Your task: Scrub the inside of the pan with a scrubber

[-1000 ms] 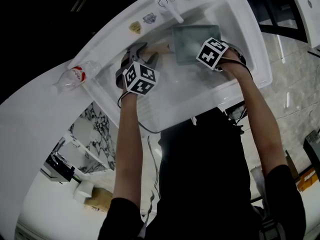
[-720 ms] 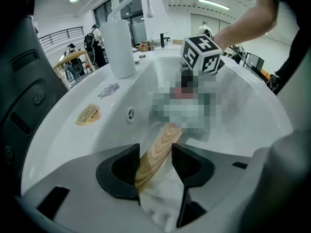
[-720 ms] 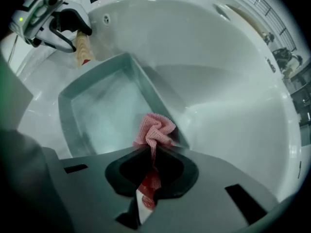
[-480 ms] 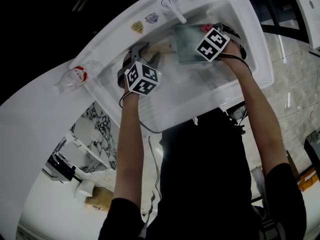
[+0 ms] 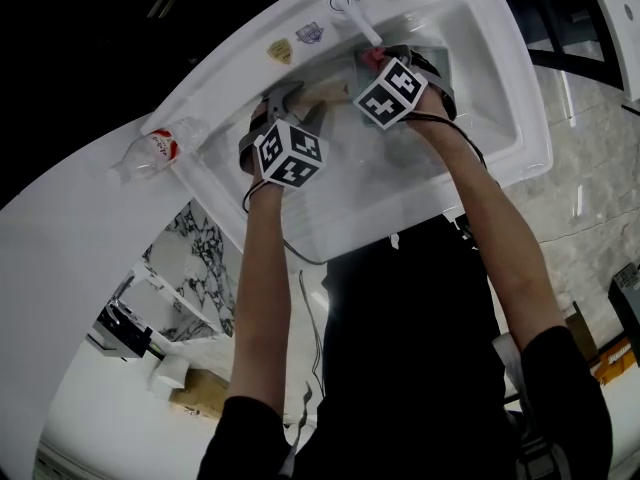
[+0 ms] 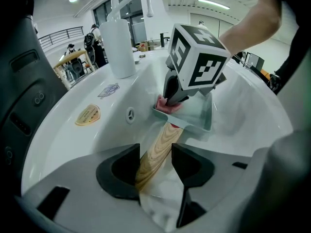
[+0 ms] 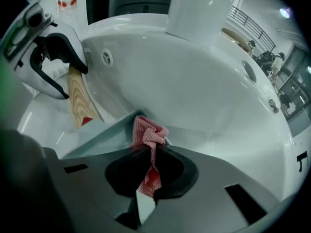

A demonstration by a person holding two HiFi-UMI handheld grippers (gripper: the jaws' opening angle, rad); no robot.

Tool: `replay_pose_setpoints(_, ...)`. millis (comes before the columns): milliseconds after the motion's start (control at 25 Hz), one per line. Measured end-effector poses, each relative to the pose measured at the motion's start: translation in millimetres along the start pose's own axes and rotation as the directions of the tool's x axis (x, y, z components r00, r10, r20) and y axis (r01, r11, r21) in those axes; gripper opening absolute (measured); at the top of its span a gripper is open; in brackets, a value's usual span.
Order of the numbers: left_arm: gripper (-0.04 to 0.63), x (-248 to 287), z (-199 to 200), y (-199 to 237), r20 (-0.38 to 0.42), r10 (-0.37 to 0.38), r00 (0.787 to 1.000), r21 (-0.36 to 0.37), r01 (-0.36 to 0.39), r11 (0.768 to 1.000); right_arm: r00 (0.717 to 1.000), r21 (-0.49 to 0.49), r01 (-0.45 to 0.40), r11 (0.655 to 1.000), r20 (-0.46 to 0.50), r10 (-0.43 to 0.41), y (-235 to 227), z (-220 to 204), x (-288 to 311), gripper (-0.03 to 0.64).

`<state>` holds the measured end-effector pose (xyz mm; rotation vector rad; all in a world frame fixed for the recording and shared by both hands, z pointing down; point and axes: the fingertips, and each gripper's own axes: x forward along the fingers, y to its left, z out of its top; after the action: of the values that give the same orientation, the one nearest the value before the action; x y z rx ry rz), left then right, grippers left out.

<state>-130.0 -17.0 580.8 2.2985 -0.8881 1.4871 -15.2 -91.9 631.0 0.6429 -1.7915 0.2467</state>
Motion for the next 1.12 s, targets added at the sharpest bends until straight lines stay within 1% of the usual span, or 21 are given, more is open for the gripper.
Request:
replay_pose_setpoints(120, 0.219, 0.2, 0.2, -0.1, 0.003, 0.001, 1.0, -0.004, -0.001, 1.0, 0.998, 0.033, -0.027, 0.999, 0.059, 0.025, 12.8, 11.9, 4.7, 0.043)
replay_pose_setpoints(240, 0.219, 0.0, 0.3, 0.0, 0.001, 0.001, 1.0, -0.008, -0.001, 1.0, 0.993, 0.041, -0.08, 0.996, 0.095, 0.076, 25.7, 18.2, 6.3, 0.043)
replay_pose_setpoints(400, 0.219, 0.2, 0.1, -0.2, -0.004, 0.009, 1.0, -0.015, -0.009, 1.0, 0.982, -0.03, -0.16, 0.987, 0.097, 0.162, 43.8, 20.2, 1.5, 0.042)
replay_pose_setpoints(520, 0.219, 0.6, 0.0, -0.5, -0.008, 0.01, 1.0, -0.018, -0.01, 1.0, 0.963, -0.07, -0.251, 0.965, 0.081, 0.257, 60.1, 12.4, -5.9, 0.041)
replay_pose_setpoints(600, 0.219, 0.8, 0.0, -0.4, -0.005, 0.012, 1.0, -0.019, -0.012, 1.0, 0.938, -0.071, -0.338, 0.938, 0.059, 0.343, 74.5, 3.0, -11.4, 0.041)
replay_pose_setpoints(680, 0.219, 1.0, -0.3, -0.3, -0.003, 0.016, 1.0, -0.019, -0.016, 1.0, 0.903, -0.04, -0.426, 0.904, 0.034, 0.427, 87.7, -5.8, -15.8, 0.041)
replay_pose_setpoints(800, 0.219, 1.5, -0.3, -0.3, -0.007, 0.017, 1.0, -0.019, -0.017, 1.0, 0.83, 0.051, -0.557, 0.829, -0.006, 0.558, 105.3, -15.2, -24.3, 0.041)
replay_pose_setpoints(840, 0.219, 1.4, -0.2, -0.5, -0.009, 0.018, 1.0, -0.02, -0.018, 1.0, 0.811, 0.067, -0.583, 0.81, -0.015, 0.585, 109.3, -17.4, -27.2, 0.041)
replay_pose_setpoints(920, 0.219, 1.3, 0.0, -0.8, -0.012, 0.02, 1.0, -0.021, -0.021, 1.0, 0.794, 0.047, -0.605, 0.795, -0.034, 0.606, 115.4, -21.5, -31.7, 0.041)
replay_pose_setpoints(960, 0.219, 1.3, 0.0, -0.9, -0.013, 0.021, 1.0, -0.021, -0.022, 1.0, 0.794, 0.019, -0.606, 0.796, -0.046, 0.606, 117.8, -23.6, -33.5, 0.04)
replay_pose_setpoints(1040, 0.219, 1.5, -0.2, -1.0, -0.015, 0.022, 1.0, -0.02, -0.022, 1.0, 0.816, -0.037, -0.574, 0.818, -0.103, 0.568, 113.1, -34.3, -33.7, 0.04)
replay_pose_setpoints(1120, 0.219, 1.6, -0.5, -1.6, -0.016, 0.022, 1.0, -0.019, -0.023, 1.0, 0.83, -0.083, -0.548, 0.832, -0.178, 0.529, 105.6, -48.9, -34.8, 0.04)
